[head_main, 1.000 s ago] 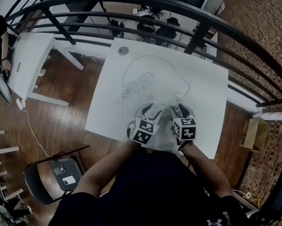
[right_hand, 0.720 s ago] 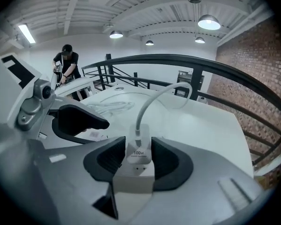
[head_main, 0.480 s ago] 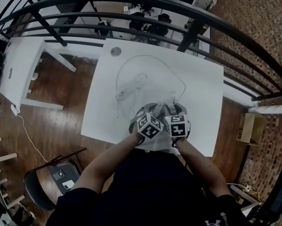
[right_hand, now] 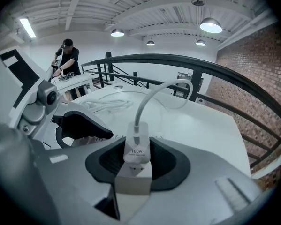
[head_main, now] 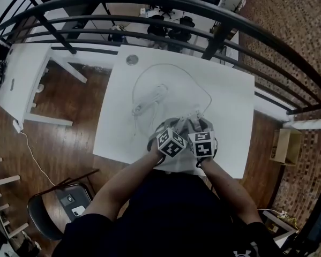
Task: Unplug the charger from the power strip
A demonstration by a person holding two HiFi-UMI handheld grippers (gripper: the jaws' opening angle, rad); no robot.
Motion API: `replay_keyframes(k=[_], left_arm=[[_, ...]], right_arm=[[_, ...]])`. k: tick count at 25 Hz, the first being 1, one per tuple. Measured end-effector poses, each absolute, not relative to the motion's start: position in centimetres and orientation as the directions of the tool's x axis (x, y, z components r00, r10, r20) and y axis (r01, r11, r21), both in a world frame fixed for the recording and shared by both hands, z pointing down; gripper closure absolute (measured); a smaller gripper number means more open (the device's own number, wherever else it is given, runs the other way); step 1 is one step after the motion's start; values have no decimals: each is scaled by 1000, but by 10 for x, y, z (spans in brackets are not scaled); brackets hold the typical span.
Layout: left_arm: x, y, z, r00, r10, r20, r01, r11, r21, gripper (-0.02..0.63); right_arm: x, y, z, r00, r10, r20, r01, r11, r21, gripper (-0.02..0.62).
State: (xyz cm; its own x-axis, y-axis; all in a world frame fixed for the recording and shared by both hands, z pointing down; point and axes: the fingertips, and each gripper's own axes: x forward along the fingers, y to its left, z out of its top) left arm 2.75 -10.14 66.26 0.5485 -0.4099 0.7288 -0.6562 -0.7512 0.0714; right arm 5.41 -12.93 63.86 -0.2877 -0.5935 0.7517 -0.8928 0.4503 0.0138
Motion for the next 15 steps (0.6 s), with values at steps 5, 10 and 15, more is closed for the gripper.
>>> replay_keyframes(k=[5,10,15], left_arm=[[27,-103,662,542,-417,729,-660,-748,63,388],[28,-103,661,545,-413,730,-658,-750,68,388],[30,-102,663,548,-406,731,-649,-758,65,388]], right_arm=[[57,-130,641,-289,-604,743,-891,453,22,454],[56,-130,639,-298,-593,748,-891,453,4,454],[60,-128,645,-298,-590,750,-892,452,1,454]])
